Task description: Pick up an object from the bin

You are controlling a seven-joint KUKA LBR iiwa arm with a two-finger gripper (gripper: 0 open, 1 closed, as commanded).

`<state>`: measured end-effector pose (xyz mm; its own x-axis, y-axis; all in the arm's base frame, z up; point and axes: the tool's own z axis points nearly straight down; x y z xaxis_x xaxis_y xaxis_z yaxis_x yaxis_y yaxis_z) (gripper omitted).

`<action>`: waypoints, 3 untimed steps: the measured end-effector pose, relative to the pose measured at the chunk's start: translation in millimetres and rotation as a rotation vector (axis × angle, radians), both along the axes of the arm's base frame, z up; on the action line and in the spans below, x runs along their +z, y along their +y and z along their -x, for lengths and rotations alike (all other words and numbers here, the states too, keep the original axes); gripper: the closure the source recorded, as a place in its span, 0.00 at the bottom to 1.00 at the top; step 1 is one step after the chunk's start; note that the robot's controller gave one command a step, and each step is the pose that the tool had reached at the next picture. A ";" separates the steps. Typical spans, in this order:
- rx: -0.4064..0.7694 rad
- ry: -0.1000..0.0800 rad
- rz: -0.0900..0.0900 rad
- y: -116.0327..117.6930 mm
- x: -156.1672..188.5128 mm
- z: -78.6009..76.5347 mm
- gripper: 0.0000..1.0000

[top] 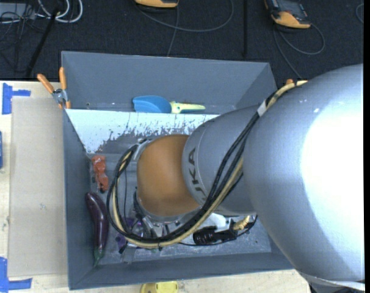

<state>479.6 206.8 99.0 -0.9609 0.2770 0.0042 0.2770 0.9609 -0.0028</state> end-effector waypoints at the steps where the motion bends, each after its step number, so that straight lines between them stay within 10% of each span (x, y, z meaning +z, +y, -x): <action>1: -0.002 0.000 0.000 4.5 -31.4 -3.8 0.00; 2: -0.185 0.001 0.001 -9.2 -30.4 7.8 1.00; 3: -0.185 0.001 0.001 -9.1 -30.4 7.8 1.00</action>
Offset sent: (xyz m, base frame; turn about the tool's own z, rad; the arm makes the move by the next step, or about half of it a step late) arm -0.0069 -0.0082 -0.0290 0.1827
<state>471.8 197.7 68.6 -0.8934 0.4493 0.0045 0.4493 0.8934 -0.0037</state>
